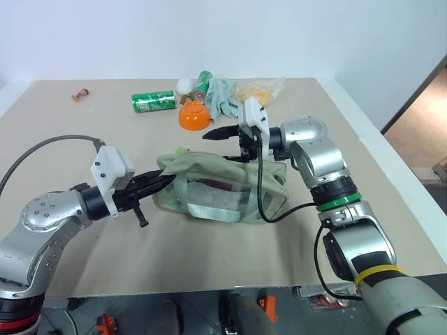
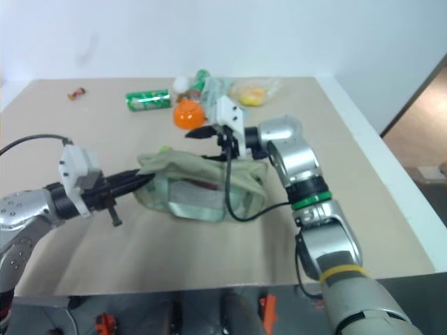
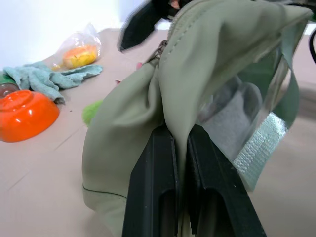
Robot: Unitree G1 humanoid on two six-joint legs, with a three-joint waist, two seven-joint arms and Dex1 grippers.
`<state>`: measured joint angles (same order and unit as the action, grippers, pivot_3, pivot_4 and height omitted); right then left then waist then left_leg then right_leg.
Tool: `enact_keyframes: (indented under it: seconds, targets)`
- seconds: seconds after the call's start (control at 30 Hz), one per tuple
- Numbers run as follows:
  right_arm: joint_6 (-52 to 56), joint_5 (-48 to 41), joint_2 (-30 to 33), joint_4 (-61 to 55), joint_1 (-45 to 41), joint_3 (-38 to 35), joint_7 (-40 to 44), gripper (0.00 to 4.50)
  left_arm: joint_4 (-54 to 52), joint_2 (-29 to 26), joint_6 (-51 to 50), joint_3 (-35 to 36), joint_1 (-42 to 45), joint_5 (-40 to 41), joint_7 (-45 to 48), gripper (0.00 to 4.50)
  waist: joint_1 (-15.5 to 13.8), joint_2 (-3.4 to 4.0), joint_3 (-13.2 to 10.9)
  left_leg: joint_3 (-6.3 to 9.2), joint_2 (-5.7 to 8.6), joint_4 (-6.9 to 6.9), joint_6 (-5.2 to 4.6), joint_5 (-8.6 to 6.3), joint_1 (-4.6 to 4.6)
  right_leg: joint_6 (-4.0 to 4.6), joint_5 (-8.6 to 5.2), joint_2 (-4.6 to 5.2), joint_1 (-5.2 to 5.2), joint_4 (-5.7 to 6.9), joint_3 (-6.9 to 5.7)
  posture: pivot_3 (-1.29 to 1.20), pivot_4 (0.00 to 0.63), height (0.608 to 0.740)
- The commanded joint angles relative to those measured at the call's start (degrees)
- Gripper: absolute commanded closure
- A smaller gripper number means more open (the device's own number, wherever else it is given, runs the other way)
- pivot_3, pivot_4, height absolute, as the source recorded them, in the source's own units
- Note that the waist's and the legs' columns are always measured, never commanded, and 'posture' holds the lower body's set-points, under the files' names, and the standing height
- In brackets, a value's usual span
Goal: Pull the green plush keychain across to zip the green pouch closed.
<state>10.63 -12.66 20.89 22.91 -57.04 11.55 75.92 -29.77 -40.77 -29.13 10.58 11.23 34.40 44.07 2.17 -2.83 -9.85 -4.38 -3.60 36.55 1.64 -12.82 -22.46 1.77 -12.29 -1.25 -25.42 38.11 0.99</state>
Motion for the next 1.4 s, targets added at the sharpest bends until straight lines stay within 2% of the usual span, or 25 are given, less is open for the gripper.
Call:
enact_keyframes:
  seconds: [0.03,0.33,0.47,0.67,0.9,1.13,1.4]
  targets:
    - [0.5,-0.4,0.0,-3.7,0.7,1.3,1.2,1.18,0.0,0.5,0.4,0.0,1.7,-0.3,-1.4,4.5,0.0,0.0,0.0,-0.01,0.0,0.0,0.0,0.0,0.0,0.0,0.0,-0.01,0.0,0.0,0.0,0.0,0.15,0.74]
    - [-0.4,2.2,-3.0,1.0,-0.6,2.6,-1.5,1.18,-0.5,1.5,-0.1,-0.6,2.3,-0.3,-2.1,4.5,0.0,0.0,0.0,0.0,-0.01,0.0,0.0,0.0,0.01,0.01,0.0,-0.04,0.0,0.01,0.0,0.0,0.15,0.74]
    - [-1.1,3.2,-3.6,3.7,-1.3,3.0,-1.3,2.28,-0.8,1.7,-0.4,-0.4,2.1,-0.3,-2.5,4.5,0.0,0.0,0.0,0.0,0.0,0.01,0.0,0.0,0.01,0.01,0.0,-0.01,0.0,0.01,0.01,0.0,0.15,0.74]
    - [-1.4,3.9,-3.8,5.0,-1.6,3.0,-0.4,4.42,-1.0,1.7,-0.4,-0.5,1.9,-0.2,-3.0,4.5,0.0,0.0,0.0,0.0,0.0,0.01,0.0,0.0,0.01,0.01,0.0,-0.03,0.0,0.01,0.0,0.0,0.15,0.74]
    - [-0.2,2.7,-4.0,4.7,-2.4,1.3,-1.1,4.47,-0.5,1.6,-0.2,-0.5,1.9,-0.5,-2.9,4.5,0.0,0.0,0.0,0.0,0.0,0.01,0.0,0.0,0.0,0.01,0.0,-0.02,0.0,0.01,0.0,0.0,0.15,0.74]
    - [2.6,-1.8,-4.3,2.1,-5.4,-5.4,-6.4,4.47,0.7,1.8,-0.6,0.3,2.0,-0.9,-4.7,4.5,0.0,0.01,0.0,0.01,-0.01,0.01,0.0,0.0,0.0,0.01,0.01,-0.03,-0.01,0.02,0.01,0.0,0.15,0.74]
    - [3.8,-4.2,-2.1,-2.0,-6.9,-8.9,-10.0,4.47,2.6,1.7,-0.5,-0.8,3.5,-3.2,-6.4,4.5,0.0,0.0,0.0,0.0,-0.02,0.0,0.0,0.0,0.01,0.02,0.01,-0.04,-0.01,0.02,0.02,0.0,0.15,0.74]
